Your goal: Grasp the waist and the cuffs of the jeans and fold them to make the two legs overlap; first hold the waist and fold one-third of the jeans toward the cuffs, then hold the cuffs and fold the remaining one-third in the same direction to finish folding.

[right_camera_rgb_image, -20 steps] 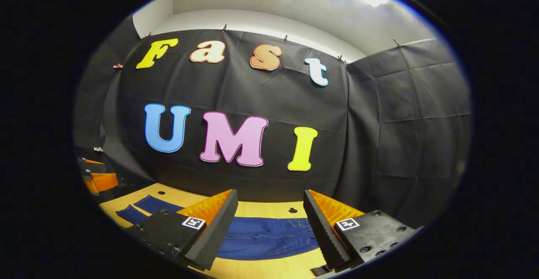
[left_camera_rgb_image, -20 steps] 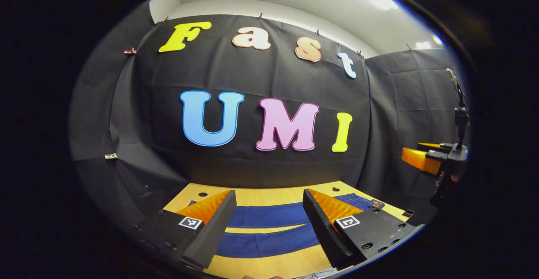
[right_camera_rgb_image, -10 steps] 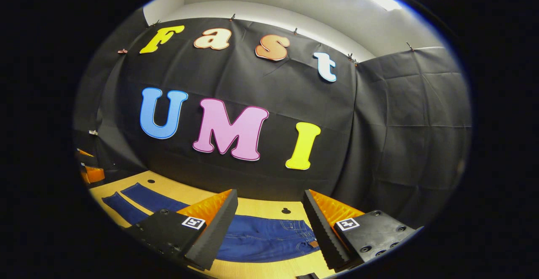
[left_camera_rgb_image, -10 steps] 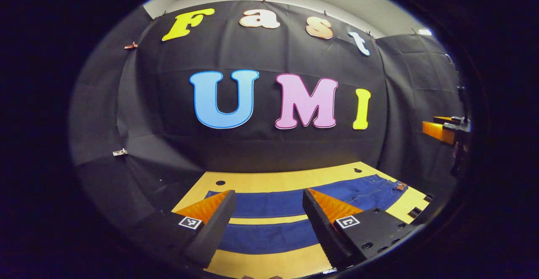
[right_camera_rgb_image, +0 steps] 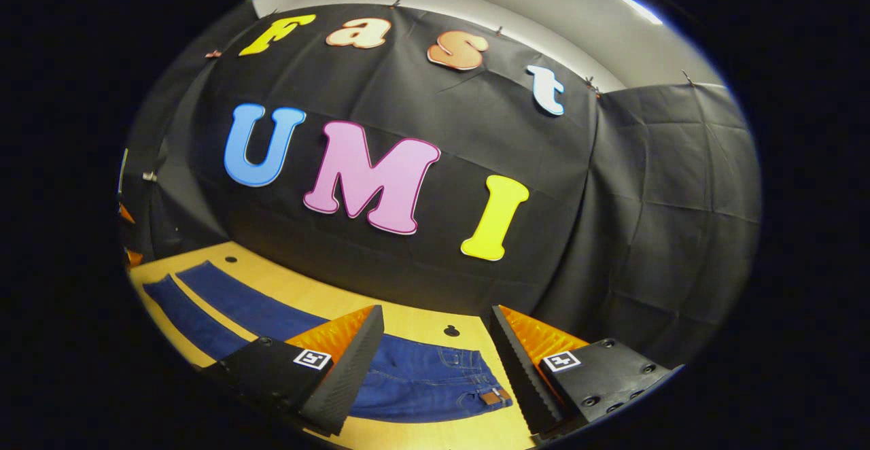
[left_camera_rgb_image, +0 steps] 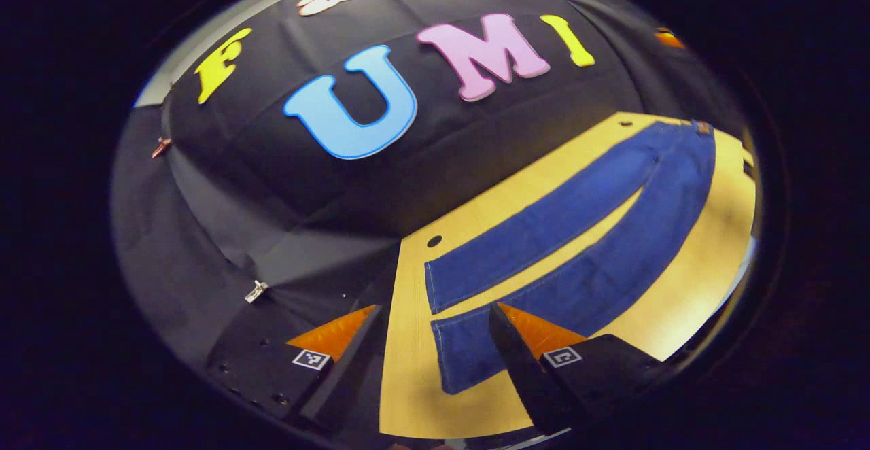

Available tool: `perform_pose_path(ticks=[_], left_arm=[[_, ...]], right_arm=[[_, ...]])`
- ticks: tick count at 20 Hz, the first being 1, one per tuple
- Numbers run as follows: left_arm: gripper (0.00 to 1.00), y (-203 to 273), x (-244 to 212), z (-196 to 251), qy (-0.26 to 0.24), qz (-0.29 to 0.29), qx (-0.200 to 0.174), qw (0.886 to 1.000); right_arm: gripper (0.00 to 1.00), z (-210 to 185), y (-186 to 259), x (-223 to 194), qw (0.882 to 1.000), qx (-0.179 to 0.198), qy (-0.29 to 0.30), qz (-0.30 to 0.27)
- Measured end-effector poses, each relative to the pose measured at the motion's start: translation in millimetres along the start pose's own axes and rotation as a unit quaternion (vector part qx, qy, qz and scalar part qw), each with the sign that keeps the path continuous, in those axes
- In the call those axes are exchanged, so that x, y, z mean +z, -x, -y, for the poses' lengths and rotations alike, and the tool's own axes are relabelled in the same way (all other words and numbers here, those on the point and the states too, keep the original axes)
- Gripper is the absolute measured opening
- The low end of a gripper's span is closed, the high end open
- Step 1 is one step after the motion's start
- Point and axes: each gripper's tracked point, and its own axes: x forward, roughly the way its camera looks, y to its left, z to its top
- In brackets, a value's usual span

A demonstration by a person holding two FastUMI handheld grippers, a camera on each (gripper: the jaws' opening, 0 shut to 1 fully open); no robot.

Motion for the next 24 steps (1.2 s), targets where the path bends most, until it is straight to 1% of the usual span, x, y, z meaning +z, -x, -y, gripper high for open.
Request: perform_pose_path(ticks=[2, 3, 5, 6, 9, 11, 13, 15, 16, 17, 19, 20, 21, 22, 24], left_arm=[[0.97, -11, -32, 19, -0.059, -0.023, -0.043, 0.997], [0.97, -15, -47, 26, -0.087, -0.039, -0.062, 0.994], [0.98, -24, -76, 33, -0.142, -0.068, -0.09, 0.983], [0.98, -29, -91, 35, -0.167, -0.08, -0.102, 0.977], [0.98, -47, -137, 39, -0.232, -0.128, -0.14, 0.954], [0.98, -52, -156, 43, -0.253, -0.152, -0.174, 0.939], [0.98, -62, -159, 47, -0.286, -0.158, -0.192, 0.925], [0.96, -72, -159, 44, -0.318, -0.162, -0.199, 0.913], [0.91, -78, -157, 43, -0.325, -0.161, -0.204, 0.909], [0.9, -81, -158, 45, -0.331, -0.162, -0.215, 0.905], [0.84, -84, -157, 51, -0.346, -0.165, -0.233, 0.894], [0.74, -85, -160, 53, -0.353, -0.168, -0.238, 0.889], [0.63, -89, -160, 54, -0.361, -0.166, -0.238, 0.886], [0.47, -93, -161, 57, -0.361, -0.17, -0.24, 0.885], [0.28, -97, -161, 59, -0.345, -0.173, -0.232, 0.893]], right_arm=[[0.96, 0, -10, -16, 1.0, 0.016, 0.021, -0.014], [0.96, -3, -13, -25, 0.999, 0.028, 0.024, -0.021], [0.96, 5, -22, -43, 0.998, 0.028, 0.037, -0.039], [0.96, 9, -26, -53, 0.998, 0.028, 0.042, -0.048], [0.97, 28, -35, -88, 0.994, 0.018, 0.063, -0.083], [0.97, 43, -39, -115, 0.99, 0.018, 0.084, -0.112], [0.96, 62, -39, -143, 0.984, 0.022, 0.114, -0.138], [0.96, 79, -36, -168, 0.973, 0.035, 0.162, -0.16], [0.96, 90, -36, -177, 0.966, 0.04, 0.19, -0.168], [0.97, 100, -34, -188, 0.959, 0.044, 0.218, -0.173], [0.96, 121, -32, -212, 0.942, 0.052, 0.273, -0.186], [0.96, 128, -31, -223, 0.931, 0.059, 0.304, -0.192], [0.96, 136, -30, -236, 0.916, 0.069, 0.341, -0.199], [0.96, 142, -28, -250, 0.898, 0.085, 0.381, -0.203], [0.96, 151, -28, -275, 0.856, 0.122, 0.458, -0.206]])
